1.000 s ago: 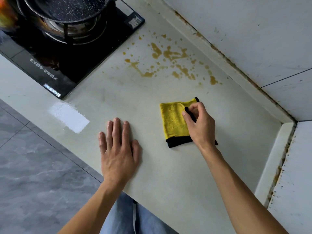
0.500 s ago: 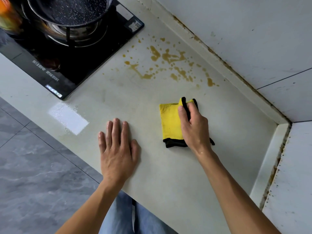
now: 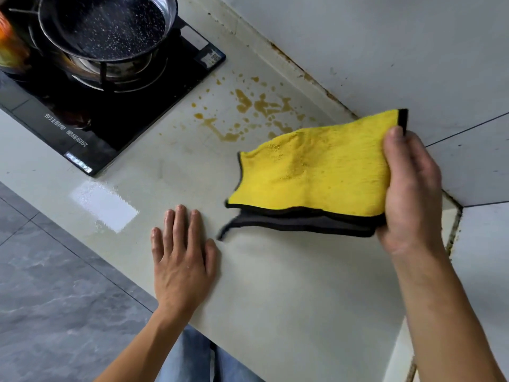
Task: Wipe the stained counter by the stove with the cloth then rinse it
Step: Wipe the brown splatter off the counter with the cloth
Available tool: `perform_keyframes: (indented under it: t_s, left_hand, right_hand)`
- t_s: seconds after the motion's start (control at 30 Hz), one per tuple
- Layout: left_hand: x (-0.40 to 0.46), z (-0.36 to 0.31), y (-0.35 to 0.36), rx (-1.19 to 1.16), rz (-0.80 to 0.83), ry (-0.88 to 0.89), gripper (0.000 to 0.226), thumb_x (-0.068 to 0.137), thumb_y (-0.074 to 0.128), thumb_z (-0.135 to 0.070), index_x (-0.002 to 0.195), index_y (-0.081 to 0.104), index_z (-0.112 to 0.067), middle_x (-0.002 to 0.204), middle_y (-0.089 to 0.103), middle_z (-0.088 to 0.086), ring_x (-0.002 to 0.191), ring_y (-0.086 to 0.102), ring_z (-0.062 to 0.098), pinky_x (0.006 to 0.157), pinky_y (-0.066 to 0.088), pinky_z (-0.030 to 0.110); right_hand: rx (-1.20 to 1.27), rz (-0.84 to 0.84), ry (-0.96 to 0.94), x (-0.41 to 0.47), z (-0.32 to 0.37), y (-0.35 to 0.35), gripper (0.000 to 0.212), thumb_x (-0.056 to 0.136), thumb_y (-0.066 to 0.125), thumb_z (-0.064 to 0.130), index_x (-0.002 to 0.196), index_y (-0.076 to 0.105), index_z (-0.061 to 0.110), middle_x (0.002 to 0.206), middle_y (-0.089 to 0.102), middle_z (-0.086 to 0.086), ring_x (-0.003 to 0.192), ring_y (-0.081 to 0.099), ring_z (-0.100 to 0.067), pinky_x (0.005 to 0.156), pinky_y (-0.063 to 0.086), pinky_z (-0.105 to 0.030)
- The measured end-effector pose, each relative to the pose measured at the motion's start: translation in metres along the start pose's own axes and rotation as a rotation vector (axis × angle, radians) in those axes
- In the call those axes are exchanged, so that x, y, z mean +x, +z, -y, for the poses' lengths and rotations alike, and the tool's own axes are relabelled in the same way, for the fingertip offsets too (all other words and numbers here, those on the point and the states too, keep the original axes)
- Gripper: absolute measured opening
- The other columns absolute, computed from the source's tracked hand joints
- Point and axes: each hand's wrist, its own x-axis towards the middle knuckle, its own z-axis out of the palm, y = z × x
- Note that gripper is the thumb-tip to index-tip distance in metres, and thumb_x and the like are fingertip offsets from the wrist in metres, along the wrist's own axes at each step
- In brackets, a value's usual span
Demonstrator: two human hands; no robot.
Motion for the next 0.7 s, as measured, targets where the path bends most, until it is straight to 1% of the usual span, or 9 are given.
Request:
perform_keyframes:
  t_s: [0.07,0.2,0.27,0.33,0.4,0.5,0.57,0.6,0.7]
  left_hand:
    - [0.001,-0.001,-0.002,-0.003,-0.002,-0.005,0.066,0.104,0.037,-0.043,0.162,0.038,-0.012,0.176,0.022,0.013,0.166,0.010,0.030,0.134,0.003,0.053]
    - [0.002,-0.004,-0.005,-0.022,0.002,-0.016,0.067,0.104,0.039,-0.042,0.163,0.037,-0.011,0.175,0.024,0.015,0.165,0.013,0.031,0.134,0.006,0.055]
    - [0.001,-0.006,-0.007,-0.024,0.004,-0.022,0.066,0.104,0.041,-0.040,0.163,0.037,-0.011,0.175,0.025,0.015,0.165,0.014,0.032,0.134,0.008,0.056]
    - [0.001,-0.007,-0.009,-0.033,0.005,-0.029,0.065,0.104,0.041,-0.039,0.163,0.038,-0.010,0.174,0.026,0.016,0.165,0.015,0.033,0.133,0.008,0.056]
    - [0.001,-0.008,-0.011,-0.039,0.014,-0.034,0.065,0.104,0.042,-0.038,0.163,0.038,-0.010,0.174,0.026,0.016,0.165,0.014,0.033,0.133,0.008,0.057]
    - [0.001,-0.008,-0.011,-0.042,0.030,-0.032,0.066,0.105,0.039,-0.040,0.164,0.034,-0.011,0.175,0.022,0.015,0.166,0.010,0.031,0.133,0.007,0.057]
    - [0.000,-0.007,-0.010,-0.038,0.033,-0.030,0.067,0.105,0.037,-0.042,0.165,0.033,-0.012,0.176,0.020,0.014,0.166,0.008,0.030,0.133,0.007,0.057]
    - [0.000,-0.007,-0.009,-0.034,0.035,-0.027,0.067,0.106,0.036,-0.042,0.165,0.032,-0.012,0.176,0.020,0.014,0.166,0.008,0.030,0.133,0.006,0.057]
    - [0.000,-0.006,-0.008,-0.036,0.029,-0.028,0.067,0.106,0.036,-0.043,0.165,0.033,-0.012,0.176,0.021,0.015,0.166,0.009,0.031,0.133,0.007,0.058]
  right_hand:
    - [-0.081,-0.051,0.059,0.003,-0.024,-0.024,0.027,0.100,0.061,0.055,0.092,0.071,0.031,0.083,0.065,0.013,0.079,0.061,-0.006,0.066,0.051,-0.025]
    - [-0.437,-0.079,0.129,0.000,-0.093,-0.056,0.035,0.104,0.054,0.053,0.084,0.060,0.024,0.067,0.052,0.013,0.064,0.046,-0.006,0.063,0.038,-0.033]
    - [-0.593,-0.086,0.157,-0.003,-0.119,-0.063,0.037,0.105,0.053,0.052,0.080,0.055,0.025,0.060,0.052,0.014,0.056,0.046,-0.002,0.056,0.035,-0.023]
    - [-0.688,-0.124,0.168,-0.004,-0.133,-0.068,0.033,0.105,0.053,0.049,0.083,0.057,0.025,0.061,0.057,0.013,0.059,0.054,0.006,0.053,0.037,-0.012]
    - [-0.748,-0.176,0.156,0.000,-0.137,-0.073,0.027,0.106,0.054,0.046,0.090,0.061,0.025,0.066,0.060,0.013,0.065,0.057,0.013,0.052,0.037,-0.006]
    - [-0.780,-0.212,0.113,0.006,-0.133,-0.073,0.025,0.105,0.055,0.046,0.091,0.061,0.027,0.068,0.060,0.013,0.063,0.058,-0.003,0.052,0.036,-0.008]
    - [-0.792,-0.187,0.067,0.007,-0.126,-0.061,0.024,0.104,0.057,0.046,0.092,0.063,0.026,0.071,0.062,0.012,0.064,0.054,-0.012,0.053,0.033,-0.019]
    - [-0.789,-0.164,0.045,0.005,-0.122,-0.051,0.025,0.103,0.059,0.045,0.093,0.066,0.023,0.074,0.065,0.010,0.068,0.056,-0.015,0.057,0.031,-0.024]
    - [-0.747,-0.056,-0.005,-0.006,-0.115,-0.004,0.025,0.100,0.065,0.043,0.098,0.071,0.018,0.083,0.076,0.000,0.075,0.065,-0.016,0.063,0.035,-0.027]
